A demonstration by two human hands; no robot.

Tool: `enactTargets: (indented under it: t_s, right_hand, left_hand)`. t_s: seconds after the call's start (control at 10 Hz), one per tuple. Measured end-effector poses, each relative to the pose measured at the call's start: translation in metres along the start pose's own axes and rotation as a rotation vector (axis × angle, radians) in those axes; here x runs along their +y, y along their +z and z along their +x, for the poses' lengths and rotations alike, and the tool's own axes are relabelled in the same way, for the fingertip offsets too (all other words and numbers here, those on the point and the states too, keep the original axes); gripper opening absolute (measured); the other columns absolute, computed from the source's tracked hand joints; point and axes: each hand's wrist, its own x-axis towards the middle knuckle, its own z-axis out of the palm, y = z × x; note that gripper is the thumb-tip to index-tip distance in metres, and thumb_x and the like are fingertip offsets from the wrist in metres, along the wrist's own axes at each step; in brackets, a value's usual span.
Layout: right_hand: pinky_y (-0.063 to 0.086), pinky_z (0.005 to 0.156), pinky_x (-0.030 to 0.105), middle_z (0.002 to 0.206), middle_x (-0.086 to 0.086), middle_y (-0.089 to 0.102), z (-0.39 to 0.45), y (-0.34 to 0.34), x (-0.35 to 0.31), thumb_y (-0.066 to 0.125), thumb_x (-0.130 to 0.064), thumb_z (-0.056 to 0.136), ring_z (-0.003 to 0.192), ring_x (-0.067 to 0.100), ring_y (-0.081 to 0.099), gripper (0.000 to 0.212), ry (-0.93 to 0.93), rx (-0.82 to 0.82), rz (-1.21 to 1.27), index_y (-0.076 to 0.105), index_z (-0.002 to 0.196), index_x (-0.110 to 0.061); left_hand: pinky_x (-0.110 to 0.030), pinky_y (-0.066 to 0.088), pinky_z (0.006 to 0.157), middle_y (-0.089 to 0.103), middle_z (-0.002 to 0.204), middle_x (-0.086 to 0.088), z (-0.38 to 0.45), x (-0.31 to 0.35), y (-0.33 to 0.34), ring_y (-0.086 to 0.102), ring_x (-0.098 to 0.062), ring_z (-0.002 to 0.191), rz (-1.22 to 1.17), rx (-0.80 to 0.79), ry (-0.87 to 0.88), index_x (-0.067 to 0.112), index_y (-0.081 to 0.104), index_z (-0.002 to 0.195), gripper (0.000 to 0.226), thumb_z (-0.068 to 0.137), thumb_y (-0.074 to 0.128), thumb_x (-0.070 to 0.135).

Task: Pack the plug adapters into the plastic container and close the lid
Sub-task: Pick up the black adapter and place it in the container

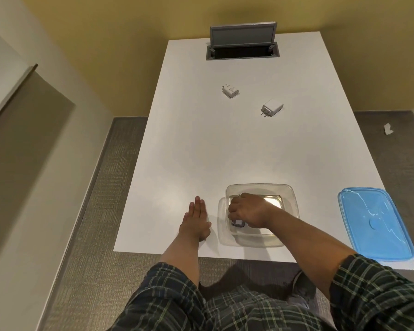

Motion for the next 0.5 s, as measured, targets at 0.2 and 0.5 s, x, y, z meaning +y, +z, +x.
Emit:
enactTargets:
  t_s: [0.2,0.5]
  right_hand:
    - [0.047,0.065,0.031,0.082,-0.007,0.066,-0.003,0.000,-0.002,0.070,-0.007,0.077,0.082,0.022,0.062,0.020,-0.028,0.029,-0.042,0.071,0.084,-0.025]
    - [0.050,0.060,0.038,0.092,0.002,0.061,0.001,0.011,-0.001,0.059,-0.009,0.089,0.085,0.027,0.060,0.010,-0.028,-0.009,-0.020,0.066,0.091,-0.017]
  left_hand:
    - [-0.048,0.001,0.129,-0.035,0.165,-0.011,0.000,0.001,0.001,-0.022,-0.031,0.157,-0.006,0.001,-0.006,0.006,-0.024,0.158,0.076,0.110,0.029,0.031]
    - [-0.048,0.001,0.129,-0.035,0.165,-0.010,0.002,0.001,0.002,-0.022,-0.030,0.157,0.000,-0.003,-0.008,0.007,-0.025,0.158,0.076,0.110,0.029,0.031]
